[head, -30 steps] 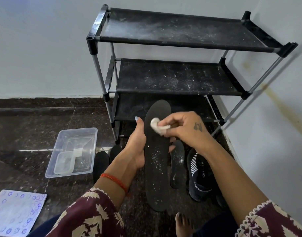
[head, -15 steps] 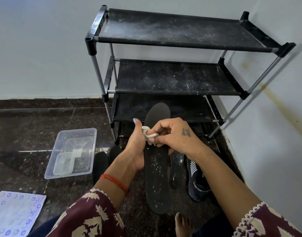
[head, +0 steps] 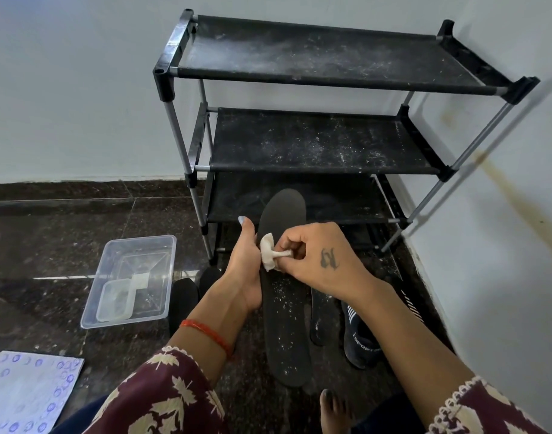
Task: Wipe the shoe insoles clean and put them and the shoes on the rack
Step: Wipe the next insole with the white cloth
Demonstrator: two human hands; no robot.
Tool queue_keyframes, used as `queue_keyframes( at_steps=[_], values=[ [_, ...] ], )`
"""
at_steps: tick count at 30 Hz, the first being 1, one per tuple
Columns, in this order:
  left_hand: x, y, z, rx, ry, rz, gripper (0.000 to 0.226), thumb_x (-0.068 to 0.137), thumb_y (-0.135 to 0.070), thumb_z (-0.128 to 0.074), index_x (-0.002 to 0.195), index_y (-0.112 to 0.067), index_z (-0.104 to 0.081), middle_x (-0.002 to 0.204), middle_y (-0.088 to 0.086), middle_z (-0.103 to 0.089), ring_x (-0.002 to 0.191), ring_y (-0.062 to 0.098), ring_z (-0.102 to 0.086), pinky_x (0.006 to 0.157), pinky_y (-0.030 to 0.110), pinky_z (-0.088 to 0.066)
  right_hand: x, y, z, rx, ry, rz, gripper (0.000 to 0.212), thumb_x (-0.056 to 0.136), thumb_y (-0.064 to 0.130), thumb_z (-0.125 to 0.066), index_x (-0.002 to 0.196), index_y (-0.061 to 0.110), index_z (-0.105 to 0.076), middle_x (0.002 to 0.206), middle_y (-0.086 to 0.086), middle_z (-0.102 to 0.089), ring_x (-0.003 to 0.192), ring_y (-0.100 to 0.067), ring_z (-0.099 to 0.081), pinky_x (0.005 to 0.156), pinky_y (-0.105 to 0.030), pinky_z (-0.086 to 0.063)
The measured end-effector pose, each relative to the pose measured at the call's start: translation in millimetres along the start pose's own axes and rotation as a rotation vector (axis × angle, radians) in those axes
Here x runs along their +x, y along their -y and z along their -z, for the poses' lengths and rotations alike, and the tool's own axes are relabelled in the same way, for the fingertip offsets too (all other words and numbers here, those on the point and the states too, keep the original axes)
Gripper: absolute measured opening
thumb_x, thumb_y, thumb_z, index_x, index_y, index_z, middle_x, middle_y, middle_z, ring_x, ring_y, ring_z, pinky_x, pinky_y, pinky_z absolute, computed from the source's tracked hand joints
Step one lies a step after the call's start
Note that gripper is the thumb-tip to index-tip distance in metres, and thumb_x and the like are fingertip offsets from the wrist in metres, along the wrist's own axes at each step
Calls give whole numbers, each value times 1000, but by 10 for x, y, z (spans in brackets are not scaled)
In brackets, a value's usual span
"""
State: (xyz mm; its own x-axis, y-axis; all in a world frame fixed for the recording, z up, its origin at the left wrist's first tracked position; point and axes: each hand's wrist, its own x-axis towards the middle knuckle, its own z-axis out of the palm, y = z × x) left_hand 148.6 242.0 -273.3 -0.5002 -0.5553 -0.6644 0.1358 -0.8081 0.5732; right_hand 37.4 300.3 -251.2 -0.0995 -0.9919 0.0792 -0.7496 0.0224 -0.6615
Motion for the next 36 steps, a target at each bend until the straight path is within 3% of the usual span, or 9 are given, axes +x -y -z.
queue_keyframes(
  at_steps=[5, 8, 13, 17, 22, 28, 31, 34, 36],
  values=[
    [-42, 22, -46, -34, 73, 23, 80, 90, -69, -22, 112, -4, -64, 90, 20, -72, 73, 30, -71, 65, 39, -56, 8, -66, 67, -222, -117, -5, 4, 74, 18, -66, 71, 16, -65, 74, 5, -58, 67, -11, -55, 61, -27, -45],
    [-47, 15, -50, -71, 99, 15, 81, 91, -69, -21, 102, -3, -67, 95, 22, -71, 76, 32, -71, 65, 43, -59, 9, -76, 136, -1, -220, -19, 7, 74, 9, -64, 77, 15, -63, 72, 4, -63, 60, -12, -62, 56, -35, -53],
    [-51, 3, -19, -5, 38, -11, 76, 93, -63, -24, 81, 0, -65, 59, 15, -68, 47, 22, -67, 40, 26, -53, -50, 91, 30, 58, 63, 156, 24, 75, 5, -65, 90, 23, -71, 75, 12, -68, 64, -2, -61, 61, -17, -49],
    [-24, 23, 7, -33, 37, 8, 73, 94, -63, -24, 91, -5, -68, 74, 16, -72, 60, 25, -71, 49, 30, -57, -12, 28, -5, -12, 55, 115, 13, 75, 13, -66, 77, 21, -75, 68, 5, -68, 65, -8, -61, 65, -31, -51],
    [-24, 38, -29, -38, 81, -30, 61, 99, -52, -24, 103, -8, -66, 88, 14, -73, 74, 25, -70, 67, 36, -54, 2, -47, 46, -194, -45, 41, 16, 76, 15, -65, 80, 27, -75, 69, 10, -55, 66, -6, -51, 60, -15, -38],
    [-45, 24, -51, -77, 139, -29, 66, 98, -55, -24, 98, -5, -67, 88, 19, -72, 71, 31, -71, 63, 43, -59, 14, -113, 106, -62, -275, -101, 20, 78, 7, -63, 83, 21, -75, 81, 2, -68, 64, -9, -62, 55, -19, -48],
    [-65, -3, -42, -34, 119, -5, 72, 96, -59, -25, 94, 0, -66, 79, 19, -71, 65, 28, -70, 63, 36, -57, 1, 3, 64, 181, -125, -64, 21, 77, 5, -64, 86, 20, -75, 86, 8, -69, 67, -3, -64, 61, -18, -54],
    [-34, 2, 4, 16, 12, -26, 66, 95, -56, -33, 79, 0, -64, 55, 13, -65, 45, 21, -64, 46, 25, -54, -30, 92, -20, 196, 46, 10, 10, 73, 15, -74, 82, 19, -75, 85, 8, -68, 76, -3, -63, 71, -17, -51],
    [-15, 9, 23, 8, -21, -18, 63, 94, -57, -37, 91, -1, -66, 64, 14, -68, 53, 23, -66, 49, 28, -56, -23, 72, -15, 158, 96, 29, 8, 70, 16, -78, 76, 19, -74, 78, 9, -67, 74, -4, -63, 69, -18, -51]
  ],
)
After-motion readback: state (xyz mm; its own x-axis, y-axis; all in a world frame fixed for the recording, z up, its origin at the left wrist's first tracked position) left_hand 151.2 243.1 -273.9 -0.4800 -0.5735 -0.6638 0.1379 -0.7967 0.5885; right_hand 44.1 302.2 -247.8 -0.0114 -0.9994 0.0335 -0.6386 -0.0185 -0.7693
